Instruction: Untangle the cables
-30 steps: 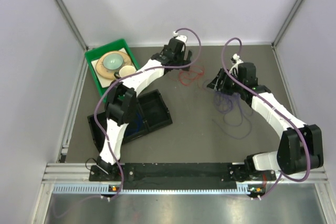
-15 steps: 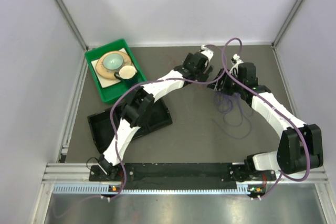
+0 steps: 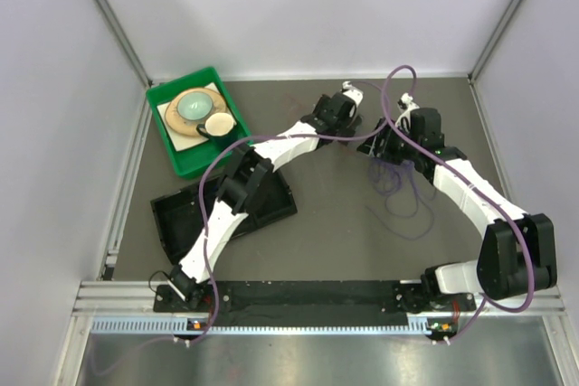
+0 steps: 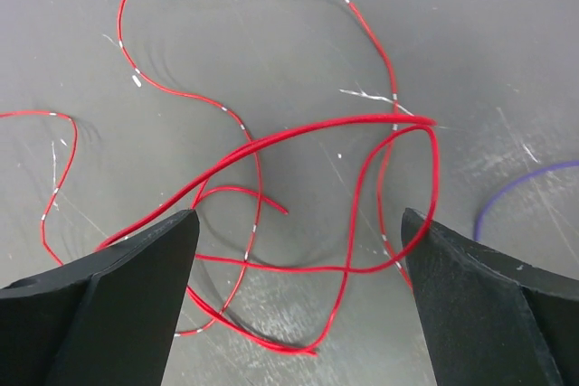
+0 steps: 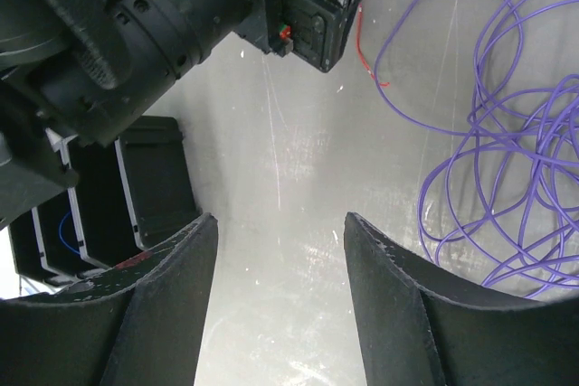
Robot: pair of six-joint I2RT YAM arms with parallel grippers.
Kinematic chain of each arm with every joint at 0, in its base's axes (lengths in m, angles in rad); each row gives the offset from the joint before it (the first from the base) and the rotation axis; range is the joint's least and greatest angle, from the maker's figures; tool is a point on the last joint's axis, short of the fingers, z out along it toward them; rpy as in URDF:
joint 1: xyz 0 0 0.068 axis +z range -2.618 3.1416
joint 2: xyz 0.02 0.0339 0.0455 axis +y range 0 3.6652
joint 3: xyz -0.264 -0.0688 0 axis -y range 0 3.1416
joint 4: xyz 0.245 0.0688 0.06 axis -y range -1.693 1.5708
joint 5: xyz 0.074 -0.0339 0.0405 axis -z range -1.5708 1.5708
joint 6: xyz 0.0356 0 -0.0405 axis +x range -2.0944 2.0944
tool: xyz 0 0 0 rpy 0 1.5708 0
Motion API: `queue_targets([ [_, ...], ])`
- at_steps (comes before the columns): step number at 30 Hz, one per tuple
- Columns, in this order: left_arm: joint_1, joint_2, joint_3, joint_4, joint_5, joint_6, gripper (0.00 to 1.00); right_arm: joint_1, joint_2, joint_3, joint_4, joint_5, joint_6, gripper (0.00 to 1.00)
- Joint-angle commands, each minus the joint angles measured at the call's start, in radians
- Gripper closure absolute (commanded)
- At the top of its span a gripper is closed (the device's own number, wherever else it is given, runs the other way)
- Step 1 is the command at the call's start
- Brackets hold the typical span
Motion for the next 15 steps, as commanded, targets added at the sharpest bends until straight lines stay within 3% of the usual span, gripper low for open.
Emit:
queue_targets([
  [1, 0.037, 0.039, 0.028, 0.012, -0.004, -0.057, 0.01, -0.009, -0.002, 0.003, 0.031, -0.016, -0.018, 0.42],
  [10, 0.063, 0.081, 0.018, -0.017, 0.033, -0.122, 0.01, -0.01, -0.005, 0.0, 0.029, -0.019, -0.018, 0.42],
  [13, 0.081, 0.081, 0.008, -0.037, 0.058, -0.16, 0.17, -0.01, -0.007, 0.0, 0.031, -0.017, -0.018, 0.42],
  [15, 0.089, 0.066, -0.011, -0.034, 0.056, -0.174, 0.33, -0.012, -0.008, 0.002, 0.031, -0.017, -0.016, 0.42],
])
